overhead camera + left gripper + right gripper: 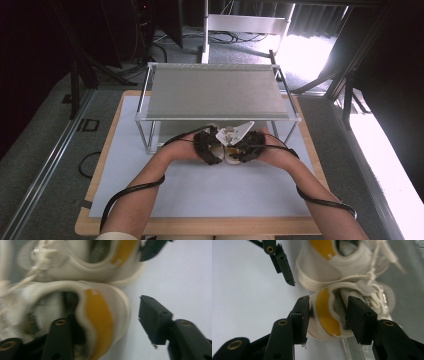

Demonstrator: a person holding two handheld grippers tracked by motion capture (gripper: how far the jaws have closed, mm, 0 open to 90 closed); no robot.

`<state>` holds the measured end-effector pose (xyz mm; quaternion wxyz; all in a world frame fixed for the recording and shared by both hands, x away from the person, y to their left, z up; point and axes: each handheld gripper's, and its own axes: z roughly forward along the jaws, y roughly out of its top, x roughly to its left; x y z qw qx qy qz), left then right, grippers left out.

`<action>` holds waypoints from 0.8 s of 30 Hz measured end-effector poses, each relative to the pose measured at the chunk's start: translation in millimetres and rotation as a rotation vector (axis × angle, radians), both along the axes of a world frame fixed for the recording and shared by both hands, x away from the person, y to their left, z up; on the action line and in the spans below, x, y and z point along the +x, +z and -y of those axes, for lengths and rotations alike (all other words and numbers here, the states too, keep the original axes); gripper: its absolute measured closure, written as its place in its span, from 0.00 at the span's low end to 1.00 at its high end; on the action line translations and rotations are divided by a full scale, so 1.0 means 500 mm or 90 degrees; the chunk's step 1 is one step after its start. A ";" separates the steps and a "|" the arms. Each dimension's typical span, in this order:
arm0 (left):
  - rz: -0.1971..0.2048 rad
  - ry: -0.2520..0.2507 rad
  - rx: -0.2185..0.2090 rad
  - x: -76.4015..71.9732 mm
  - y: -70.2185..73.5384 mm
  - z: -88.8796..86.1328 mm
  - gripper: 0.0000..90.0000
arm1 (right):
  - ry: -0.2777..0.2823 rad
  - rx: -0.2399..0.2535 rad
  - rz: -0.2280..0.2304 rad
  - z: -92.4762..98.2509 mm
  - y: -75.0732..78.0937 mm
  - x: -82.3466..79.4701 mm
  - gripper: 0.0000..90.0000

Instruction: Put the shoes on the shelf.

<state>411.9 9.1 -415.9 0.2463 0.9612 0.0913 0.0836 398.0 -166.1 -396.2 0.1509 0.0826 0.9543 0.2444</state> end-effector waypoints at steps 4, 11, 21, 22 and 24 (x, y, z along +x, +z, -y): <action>0.012 0.014 -0.017 -0.006 0.019 -0.003 0.45 | -0.027 0.014 0.006 0.007 0.009 -0.001 0.55; 0.048 0.032 -0.003 -0.041 0.044 -0.012 0.43 | -0.059 0.072 0.013 0.024 0.030 -0.022 0.57; 0.092 0.074 -0.043 -0.094 0.088 -0.034 0.45 | -0.093 0.103 -0.001 0.036 0.021 -0.060 0.62; 0.088 0.075 -0.053 -0.099 0.091 -0.034 0.45 | -0.097 0.110 -0.001 0.038 0.020 -0.063 0.62; 0.093 0.073 -0.056 -0.111 0.092 -0.031 0.48 | -0.111 0.126 -0.002 0.042 0.017 -0.072 0.66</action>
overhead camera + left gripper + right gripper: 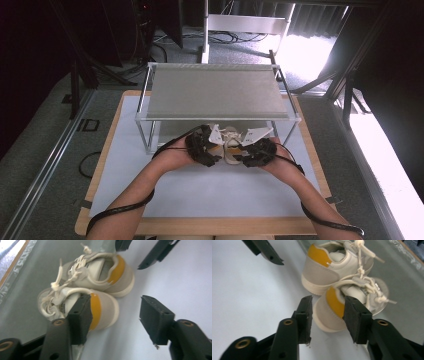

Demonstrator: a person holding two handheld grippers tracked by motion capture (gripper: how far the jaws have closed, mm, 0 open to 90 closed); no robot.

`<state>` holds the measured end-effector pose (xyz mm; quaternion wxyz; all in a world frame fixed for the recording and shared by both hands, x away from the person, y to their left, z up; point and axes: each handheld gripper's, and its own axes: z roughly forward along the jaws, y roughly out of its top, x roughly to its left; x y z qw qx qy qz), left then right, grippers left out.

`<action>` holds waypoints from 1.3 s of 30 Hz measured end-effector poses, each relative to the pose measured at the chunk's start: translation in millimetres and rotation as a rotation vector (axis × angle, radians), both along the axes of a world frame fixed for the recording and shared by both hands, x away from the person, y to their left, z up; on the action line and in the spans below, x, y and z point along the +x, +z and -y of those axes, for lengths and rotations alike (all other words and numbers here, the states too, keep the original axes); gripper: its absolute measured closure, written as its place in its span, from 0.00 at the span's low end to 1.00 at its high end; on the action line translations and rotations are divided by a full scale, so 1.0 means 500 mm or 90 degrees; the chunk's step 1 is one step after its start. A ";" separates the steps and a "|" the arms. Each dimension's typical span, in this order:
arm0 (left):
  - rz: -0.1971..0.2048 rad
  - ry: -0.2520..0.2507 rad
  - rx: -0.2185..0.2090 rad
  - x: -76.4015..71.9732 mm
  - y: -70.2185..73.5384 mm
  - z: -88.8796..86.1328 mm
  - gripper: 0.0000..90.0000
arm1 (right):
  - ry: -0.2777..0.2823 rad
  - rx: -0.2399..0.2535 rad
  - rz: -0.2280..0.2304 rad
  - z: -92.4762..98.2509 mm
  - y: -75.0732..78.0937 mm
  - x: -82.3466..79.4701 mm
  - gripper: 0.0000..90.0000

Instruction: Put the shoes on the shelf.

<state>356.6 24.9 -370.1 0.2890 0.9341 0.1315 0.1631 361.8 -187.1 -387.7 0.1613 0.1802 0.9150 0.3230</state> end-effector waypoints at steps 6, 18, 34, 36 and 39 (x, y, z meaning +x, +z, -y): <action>0.007 0.040 -0.013 -0.012 -0.024 0.002 0.75 | -0.025 0.017 0.017 0.014 -0.023 -0.023 0.92; -0.017 0.093 0.022 0.015 -0.074 0.021 0.88 | -0.091 0.032 0.001 0.011 -0.066 -0.007 1.00; 0.012 0.109 0.035 0.049 -0.083 0.029 0.92 | -0.153 0.055 0.030 0.000 -0.070 0.029 1.00; 0.012 0.111 0.033 0.054 -0.085 0.031 0.92 | -0.160 0.052 0.030 -0.001 -0.075 0.036 1.00; 0.008 0.115 0.026 0.064 -0.086 0.028 0.92 | -0.168 0.066 0.023 0.000 -0.080 0.047 1.00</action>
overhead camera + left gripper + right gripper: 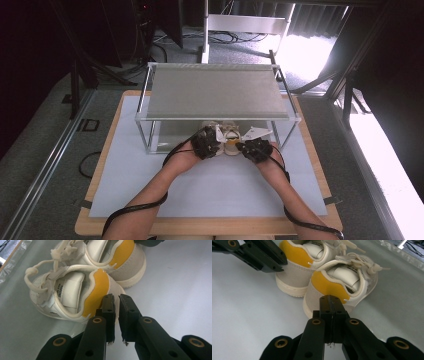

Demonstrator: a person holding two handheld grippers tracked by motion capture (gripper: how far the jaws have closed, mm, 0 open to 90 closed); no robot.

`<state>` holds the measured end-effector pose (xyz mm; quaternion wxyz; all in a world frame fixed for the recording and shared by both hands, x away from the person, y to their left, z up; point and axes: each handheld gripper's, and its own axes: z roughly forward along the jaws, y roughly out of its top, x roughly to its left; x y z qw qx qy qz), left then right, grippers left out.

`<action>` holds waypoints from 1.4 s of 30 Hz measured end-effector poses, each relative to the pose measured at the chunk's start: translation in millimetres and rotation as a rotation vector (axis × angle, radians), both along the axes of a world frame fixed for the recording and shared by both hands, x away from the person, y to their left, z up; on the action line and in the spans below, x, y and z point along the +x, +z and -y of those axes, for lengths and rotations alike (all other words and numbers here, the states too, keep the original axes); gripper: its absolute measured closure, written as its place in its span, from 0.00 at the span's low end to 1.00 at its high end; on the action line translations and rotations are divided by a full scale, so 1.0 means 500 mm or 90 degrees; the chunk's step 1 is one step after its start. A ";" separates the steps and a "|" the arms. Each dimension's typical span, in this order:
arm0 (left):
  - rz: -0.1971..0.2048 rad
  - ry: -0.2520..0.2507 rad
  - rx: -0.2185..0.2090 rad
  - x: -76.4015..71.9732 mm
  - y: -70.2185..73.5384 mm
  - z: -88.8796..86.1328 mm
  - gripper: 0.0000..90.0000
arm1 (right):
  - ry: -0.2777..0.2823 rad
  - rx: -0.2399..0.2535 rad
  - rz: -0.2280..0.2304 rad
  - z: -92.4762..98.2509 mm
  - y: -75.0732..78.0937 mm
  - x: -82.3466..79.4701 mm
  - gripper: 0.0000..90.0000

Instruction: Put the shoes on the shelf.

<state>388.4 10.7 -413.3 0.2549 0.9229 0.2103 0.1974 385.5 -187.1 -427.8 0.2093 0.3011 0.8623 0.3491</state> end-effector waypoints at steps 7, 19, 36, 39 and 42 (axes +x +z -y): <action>0.001 0.006 -0.004 0.009 -0.005 0.002 0.92 | -0.012 0.000 0.007 -0.010 -0.005 0.016 1.00; -0.001 0.023 -0.013 0.034 -0.016 0.006 0.92 | -0.037 0.017 0.004 -0.024 -0.020 0.046 1.00; -0.007 0.000 -0.051 -0.021 -0.002 -0.010 0.74 | -0.016 0.047 -0.001 0.011 -0.004 -0.009 0.64; -0.021 0.003 -0.059 -0.027 -0.002 -0.018 0.60 | -0.014 0.045 0.000 0.017 -0.007 -0.014 0.51; -0.016 0.009 -0.066 -0.035 -0.003 -0.026 0.41 | -0.019 0.051 0.004 0.024 -0.008 -0.023 0.43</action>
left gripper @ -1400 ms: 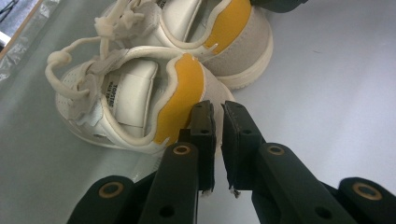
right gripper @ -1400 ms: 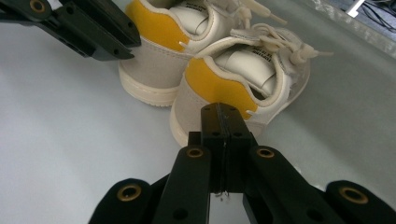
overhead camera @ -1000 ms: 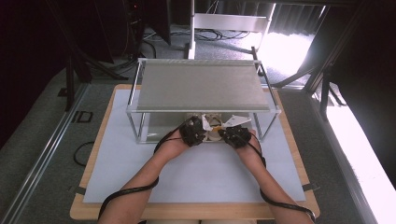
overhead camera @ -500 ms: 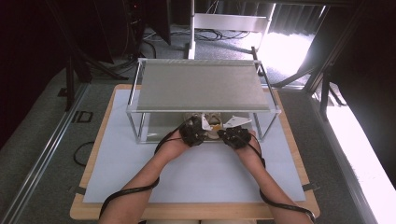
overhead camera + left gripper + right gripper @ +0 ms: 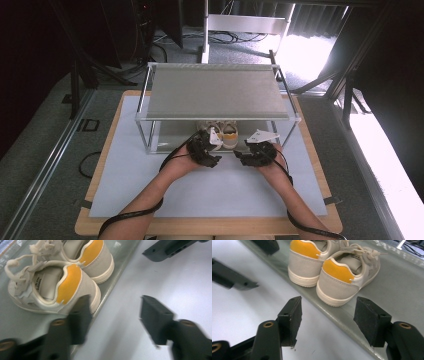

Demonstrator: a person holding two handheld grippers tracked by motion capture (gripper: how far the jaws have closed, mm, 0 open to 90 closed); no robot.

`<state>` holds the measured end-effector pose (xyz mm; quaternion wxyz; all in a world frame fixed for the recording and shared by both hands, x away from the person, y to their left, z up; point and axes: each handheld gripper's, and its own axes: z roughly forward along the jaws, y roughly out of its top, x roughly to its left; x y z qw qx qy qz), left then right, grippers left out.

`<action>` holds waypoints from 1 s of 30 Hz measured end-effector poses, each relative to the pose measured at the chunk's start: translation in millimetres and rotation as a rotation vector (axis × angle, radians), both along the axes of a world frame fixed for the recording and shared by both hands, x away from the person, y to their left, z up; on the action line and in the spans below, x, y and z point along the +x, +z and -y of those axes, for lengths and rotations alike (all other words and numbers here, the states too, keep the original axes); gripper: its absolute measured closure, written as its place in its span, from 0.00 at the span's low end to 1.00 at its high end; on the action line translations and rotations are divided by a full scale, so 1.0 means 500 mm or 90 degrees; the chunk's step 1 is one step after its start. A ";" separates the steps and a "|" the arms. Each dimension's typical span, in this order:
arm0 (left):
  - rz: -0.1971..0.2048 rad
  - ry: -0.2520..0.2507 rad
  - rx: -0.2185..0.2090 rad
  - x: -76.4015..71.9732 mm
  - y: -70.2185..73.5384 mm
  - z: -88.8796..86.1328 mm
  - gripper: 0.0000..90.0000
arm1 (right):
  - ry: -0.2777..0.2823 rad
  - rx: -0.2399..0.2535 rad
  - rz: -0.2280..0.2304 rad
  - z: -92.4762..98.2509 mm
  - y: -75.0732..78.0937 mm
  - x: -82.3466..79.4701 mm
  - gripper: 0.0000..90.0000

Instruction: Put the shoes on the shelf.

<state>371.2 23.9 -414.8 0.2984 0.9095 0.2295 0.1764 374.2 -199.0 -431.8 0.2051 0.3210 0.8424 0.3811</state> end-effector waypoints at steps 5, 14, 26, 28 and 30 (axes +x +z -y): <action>0.004 0.013 -0.029 -0.012 -0.008 -0.014 0.16 | 0.017 0.006 -0.003 0.009 -0.006 -0.011 0.26; -0.006 0.042 -0.066 -0.028 -0.042 -0.047 0.01 | 0.004 0.017 0.030 0.030 -0.021 -0.039 0.15; 0.002 0.074 -0.091 -0.054 -0.064 -0.092 0.01 | -0.045 0.040 0.005 0.083 -0.052 -0.064 0.14; 0.001 0.077 -0.093 -0.059 -0.071 -0.098 0.01 | -0.043 0.038 0.009 0.093 -0.055 -0.072 0.14; -0.002 0.081 -0.099 -0.061 -0.075 -0.106 0.01 | -0.042 0.035 0.012 0.100 -0.059 -0.077 0.14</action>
